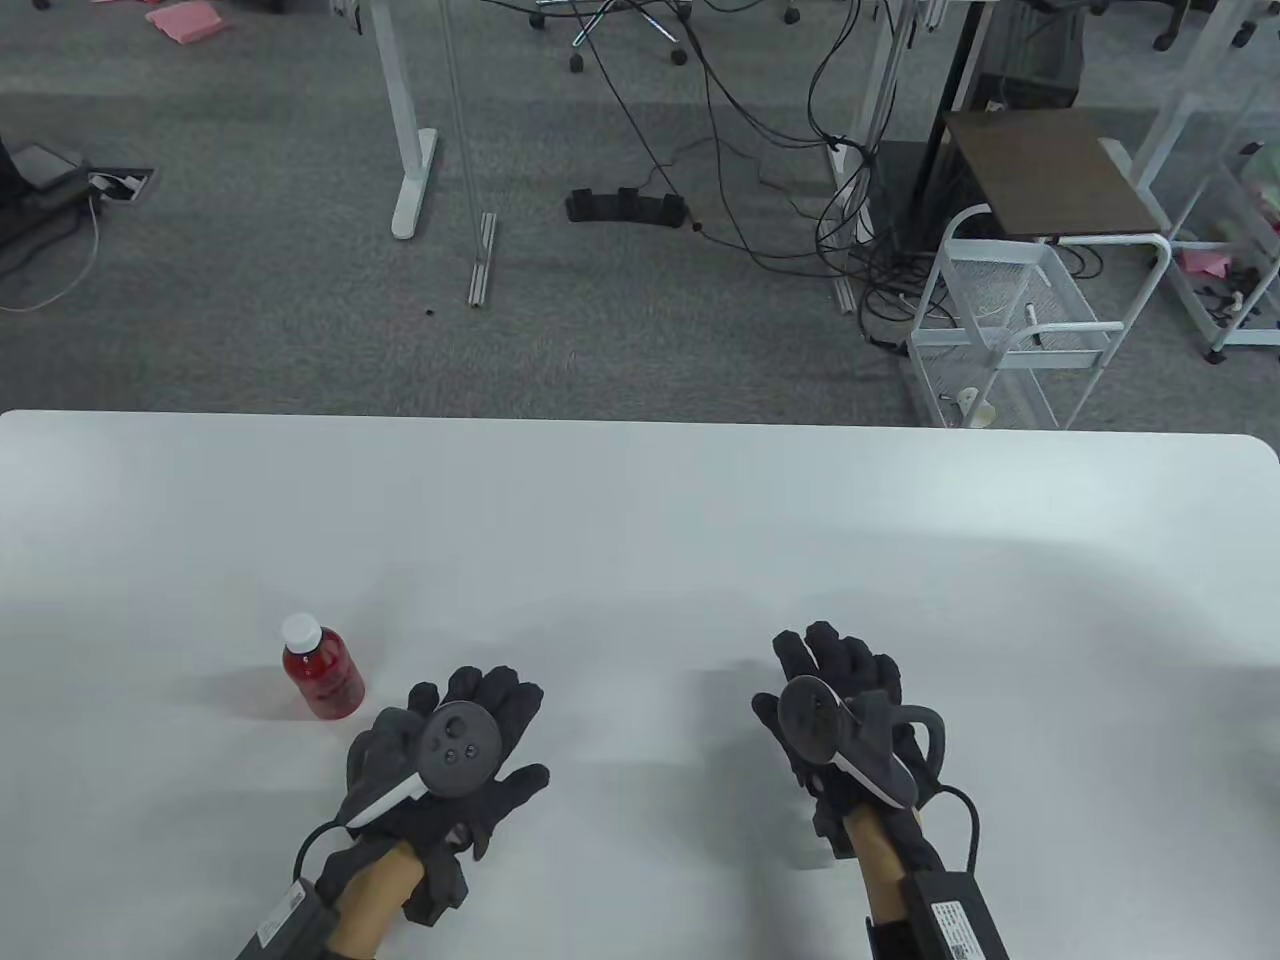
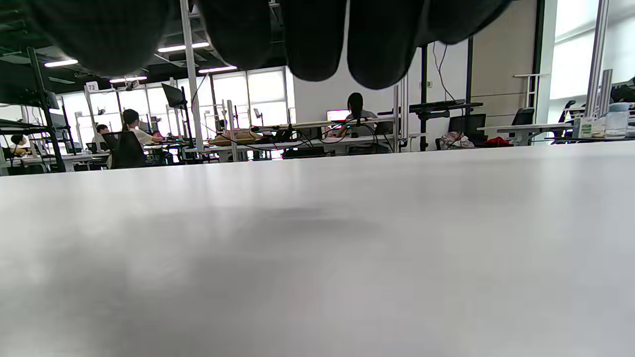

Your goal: Squeeze empty plastic bottle to dent body

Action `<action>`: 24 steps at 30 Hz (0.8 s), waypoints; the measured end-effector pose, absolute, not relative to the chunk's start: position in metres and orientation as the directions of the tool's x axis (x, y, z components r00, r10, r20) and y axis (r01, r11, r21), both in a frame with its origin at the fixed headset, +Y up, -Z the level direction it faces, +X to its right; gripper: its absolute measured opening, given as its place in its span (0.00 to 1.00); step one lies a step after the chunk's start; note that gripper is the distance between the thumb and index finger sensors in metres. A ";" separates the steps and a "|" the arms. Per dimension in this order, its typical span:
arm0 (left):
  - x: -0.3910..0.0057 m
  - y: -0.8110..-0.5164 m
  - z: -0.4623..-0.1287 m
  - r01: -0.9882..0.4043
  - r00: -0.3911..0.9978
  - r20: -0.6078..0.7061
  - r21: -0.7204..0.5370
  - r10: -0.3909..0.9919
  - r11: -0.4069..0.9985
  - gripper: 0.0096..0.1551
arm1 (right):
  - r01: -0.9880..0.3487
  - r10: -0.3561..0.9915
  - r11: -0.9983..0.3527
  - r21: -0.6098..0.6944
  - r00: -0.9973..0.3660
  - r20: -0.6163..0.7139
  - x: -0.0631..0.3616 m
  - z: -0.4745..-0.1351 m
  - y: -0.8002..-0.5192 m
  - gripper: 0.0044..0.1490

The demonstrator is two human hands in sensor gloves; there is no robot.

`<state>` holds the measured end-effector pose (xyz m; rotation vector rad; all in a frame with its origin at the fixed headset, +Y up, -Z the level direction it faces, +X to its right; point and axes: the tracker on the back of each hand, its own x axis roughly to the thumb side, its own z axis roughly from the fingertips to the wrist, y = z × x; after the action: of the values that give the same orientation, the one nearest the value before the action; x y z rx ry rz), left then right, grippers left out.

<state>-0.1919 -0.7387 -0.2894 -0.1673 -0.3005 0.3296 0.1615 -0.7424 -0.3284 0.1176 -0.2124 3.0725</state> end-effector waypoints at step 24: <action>-0.258 -0.660 -0.267 -0.557 0.830 0.163 0.290 0.533 0.778 0.48 | -0.110 0.101 -0.980 -0.167 -0.993 0.063 0.171 -0.325 -0.735 0.46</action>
<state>-0.2585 -0.6604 -0.2675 0.3362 -0.0734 0.5900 0.1715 -0.7353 -0.3253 0.0820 -0.2601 3.0231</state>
